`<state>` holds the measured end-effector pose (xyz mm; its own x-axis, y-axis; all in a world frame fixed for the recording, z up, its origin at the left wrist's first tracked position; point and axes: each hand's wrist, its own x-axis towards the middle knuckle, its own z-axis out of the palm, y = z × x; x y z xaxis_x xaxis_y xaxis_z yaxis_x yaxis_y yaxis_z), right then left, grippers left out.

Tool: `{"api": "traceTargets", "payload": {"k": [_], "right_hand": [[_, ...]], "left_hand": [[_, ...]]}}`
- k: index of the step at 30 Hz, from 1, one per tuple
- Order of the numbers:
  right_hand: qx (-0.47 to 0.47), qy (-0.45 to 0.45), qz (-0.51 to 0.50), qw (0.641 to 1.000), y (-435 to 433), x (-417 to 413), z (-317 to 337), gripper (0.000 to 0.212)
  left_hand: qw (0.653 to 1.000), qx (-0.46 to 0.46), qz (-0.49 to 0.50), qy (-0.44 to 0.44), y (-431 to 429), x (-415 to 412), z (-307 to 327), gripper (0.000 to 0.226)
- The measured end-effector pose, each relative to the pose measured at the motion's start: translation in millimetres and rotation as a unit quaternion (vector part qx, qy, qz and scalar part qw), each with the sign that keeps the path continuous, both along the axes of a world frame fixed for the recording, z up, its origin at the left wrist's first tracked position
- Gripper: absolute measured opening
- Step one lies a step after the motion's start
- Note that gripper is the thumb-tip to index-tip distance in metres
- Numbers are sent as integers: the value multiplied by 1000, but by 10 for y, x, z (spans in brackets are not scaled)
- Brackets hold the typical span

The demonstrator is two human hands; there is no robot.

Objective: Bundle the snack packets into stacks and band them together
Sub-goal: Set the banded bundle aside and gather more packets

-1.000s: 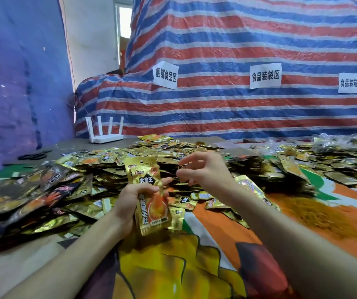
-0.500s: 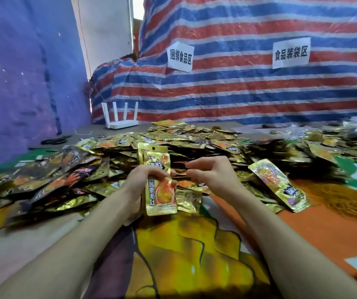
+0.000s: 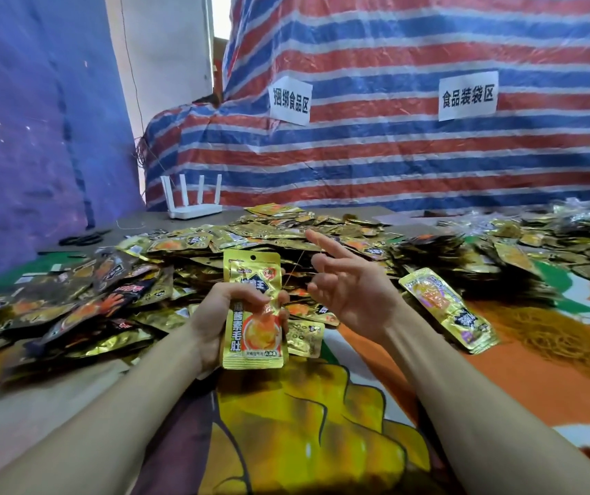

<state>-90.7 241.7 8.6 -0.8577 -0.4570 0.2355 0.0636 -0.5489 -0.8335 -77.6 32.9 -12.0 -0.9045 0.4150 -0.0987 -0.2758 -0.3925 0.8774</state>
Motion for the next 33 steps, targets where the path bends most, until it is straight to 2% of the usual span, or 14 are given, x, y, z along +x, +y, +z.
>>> {"api": "traceTargets", "payload": {"k": [2,4,7,11,15,17,18,20,21,26,29,33], "right_hand": [[85,25,-30,996,-51,5,-34,55],[176,57,-79,980,-95,15,-91,54],[227,80,-141,960,-142,3,-150,57],[254,100,-169,947,-202,26,-163,56],[277,125,-112,946,-357,116,-212,52],[269,131,-90,950,-489,162,-243,51],[256,135,-94,953,-558,178,-255,51],[254,171,-137,942,-669,191,-275,52],[261,192,-160,932,-697,190,-286,54],[258,227,-215,914,-654,197,-357,66],[250,259,-245,900,-659,190,-368,68],[216,289,-258,896,-664,176,-354,63]], "left_hand": [[1000,-14,16,6,12,11,13,27],[996,-65,60,12,41,17,16,27],[982,-106,157,11,117,21,21,30],[956,-22,290,49,122,-14,43,20],[940,65,332,50,98,-15,109,10],[936,105,335,36,116,-14,127,22],[937,111,331,21,134,-16,123,35],[944,104,312,-6,181,-8,100,55],[949,103,297,-11,203,-2,86,57],[969,121,216,17,212,23,81,38],[972,109,201,52,203,15,80,38],[975,122,179,55,211,49,83,42]]}}
